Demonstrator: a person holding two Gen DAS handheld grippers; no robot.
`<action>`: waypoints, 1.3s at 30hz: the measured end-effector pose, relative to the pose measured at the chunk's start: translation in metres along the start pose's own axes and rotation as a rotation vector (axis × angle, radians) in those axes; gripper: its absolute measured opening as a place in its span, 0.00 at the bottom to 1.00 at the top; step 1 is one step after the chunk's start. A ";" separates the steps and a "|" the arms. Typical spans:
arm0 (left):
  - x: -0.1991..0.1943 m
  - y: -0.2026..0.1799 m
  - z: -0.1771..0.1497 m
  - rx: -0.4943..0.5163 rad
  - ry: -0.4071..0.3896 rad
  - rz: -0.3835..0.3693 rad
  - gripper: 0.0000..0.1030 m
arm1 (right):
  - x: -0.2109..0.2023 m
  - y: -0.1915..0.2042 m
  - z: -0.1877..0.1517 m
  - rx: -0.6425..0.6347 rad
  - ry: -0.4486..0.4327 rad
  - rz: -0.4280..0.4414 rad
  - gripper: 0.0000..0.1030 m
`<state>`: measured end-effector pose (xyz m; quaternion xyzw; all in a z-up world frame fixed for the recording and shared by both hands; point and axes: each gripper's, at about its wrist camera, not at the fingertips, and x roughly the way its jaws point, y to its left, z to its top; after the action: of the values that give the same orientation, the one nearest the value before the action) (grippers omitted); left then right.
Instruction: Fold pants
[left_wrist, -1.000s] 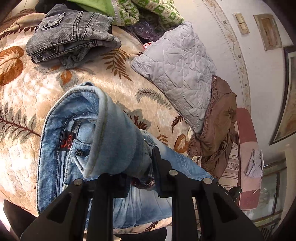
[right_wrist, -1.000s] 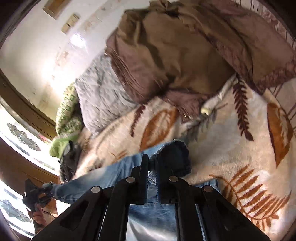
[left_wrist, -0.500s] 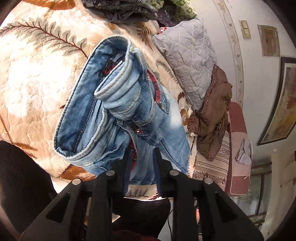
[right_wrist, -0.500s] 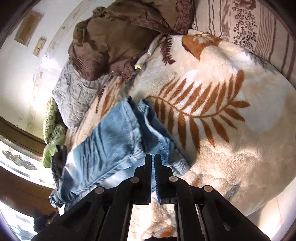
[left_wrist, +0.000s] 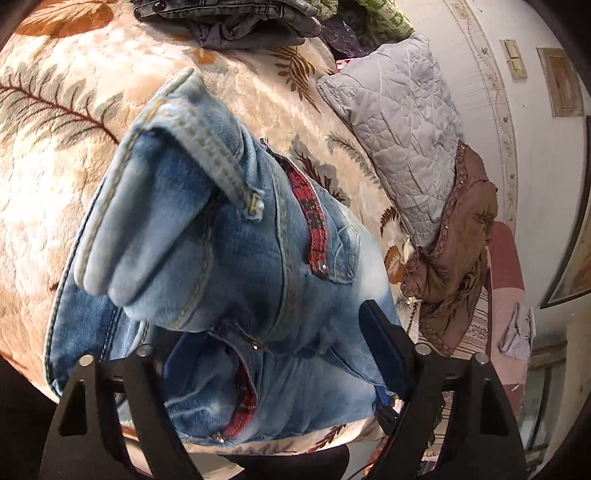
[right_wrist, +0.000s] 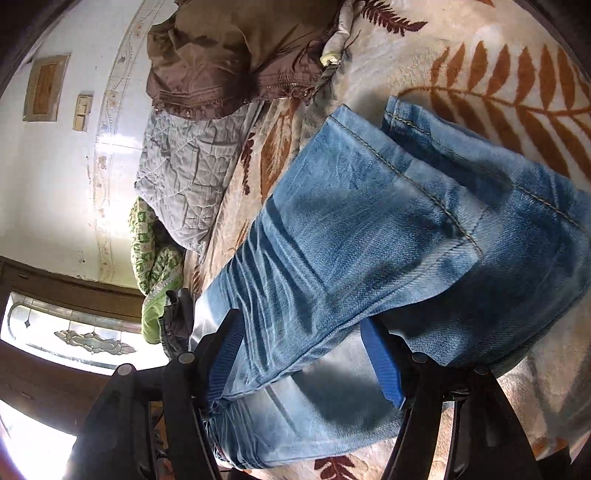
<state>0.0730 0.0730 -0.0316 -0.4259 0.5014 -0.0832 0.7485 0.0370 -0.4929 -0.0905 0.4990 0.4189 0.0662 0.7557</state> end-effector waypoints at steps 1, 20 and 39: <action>0.005 -0.003 0.006 0.017 0.019 0.000 0.13 | 0.003 0.004 0.002 -0.020 0.005 0.018 0.40; -0.018 0.081 -0.070 -0.068 0.257 -0.049 0.14 | -0.083 -0.070 -0.037 -0.030 -0.019 -0.040 0.13; -0.034 0.045 0.031 0.093 0.130 0.002 0.82 | -0.049 0.006 0.067 -0.326 -0.168 -0.319 0.50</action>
<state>0.0683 0.1370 -0.0370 -0.3838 0.5448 -0.1333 0.7336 0.0542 -0.5620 -0.0481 0.3018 0.4119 -0.0287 0.8593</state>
